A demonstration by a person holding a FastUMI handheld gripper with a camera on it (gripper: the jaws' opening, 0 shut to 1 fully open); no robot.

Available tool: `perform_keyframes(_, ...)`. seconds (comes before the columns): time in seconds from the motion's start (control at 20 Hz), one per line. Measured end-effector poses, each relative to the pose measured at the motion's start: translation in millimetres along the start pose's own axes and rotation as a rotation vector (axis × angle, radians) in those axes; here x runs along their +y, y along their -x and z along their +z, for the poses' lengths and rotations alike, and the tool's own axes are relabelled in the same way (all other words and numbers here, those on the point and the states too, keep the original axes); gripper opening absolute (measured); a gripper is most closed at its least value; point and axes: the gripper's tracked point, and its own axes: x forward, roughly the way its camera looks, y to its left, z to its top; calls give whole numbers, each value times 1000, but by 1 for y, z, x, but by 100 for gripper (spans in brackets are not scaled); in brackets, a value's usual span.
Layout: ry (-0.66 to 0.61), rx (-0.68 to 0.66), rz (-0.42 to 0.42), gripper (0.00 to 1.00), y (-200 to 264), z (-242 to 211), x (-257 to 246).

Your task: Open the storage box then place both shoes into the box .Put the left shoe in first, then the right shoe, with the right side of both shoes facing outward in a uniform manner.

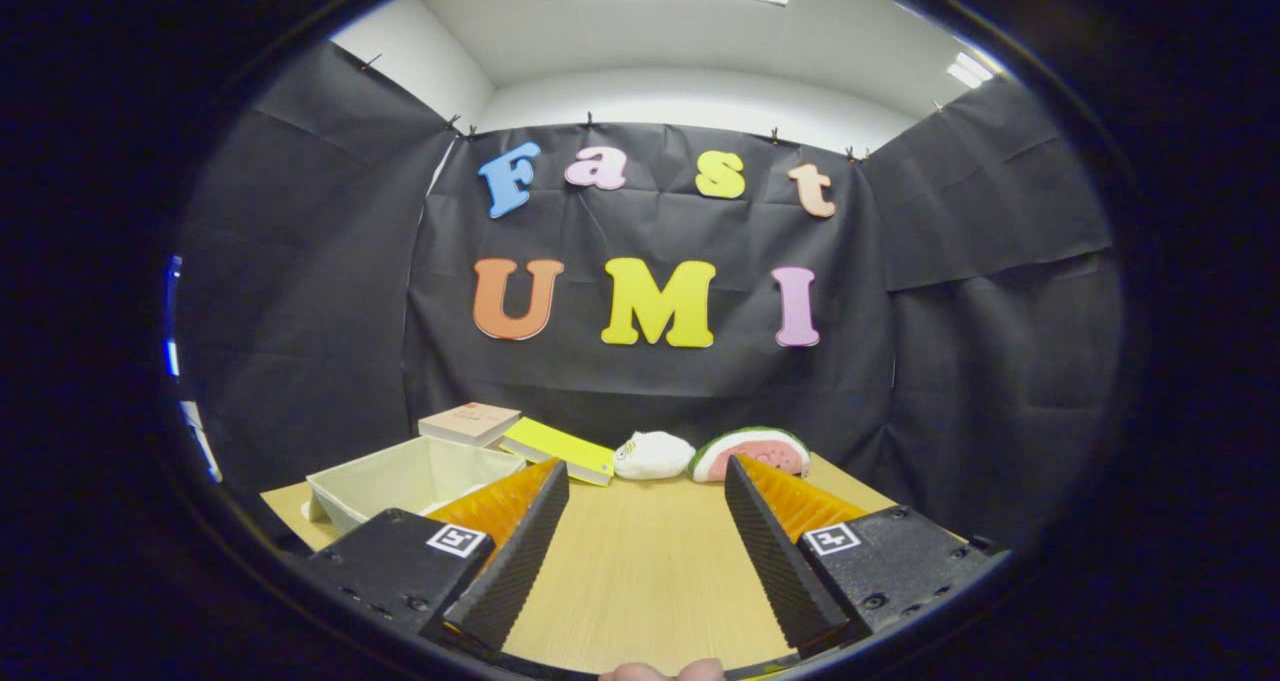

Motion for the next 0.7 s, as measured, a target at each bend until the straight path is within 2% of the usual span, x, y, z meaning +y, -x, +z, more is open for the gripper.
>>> perform_keyframes(0.15, 11, -28, -15, 99, 7, -3, -2)
perform_keyframes(0.7, 10, 40, -19, 100, 17, -23, 9)
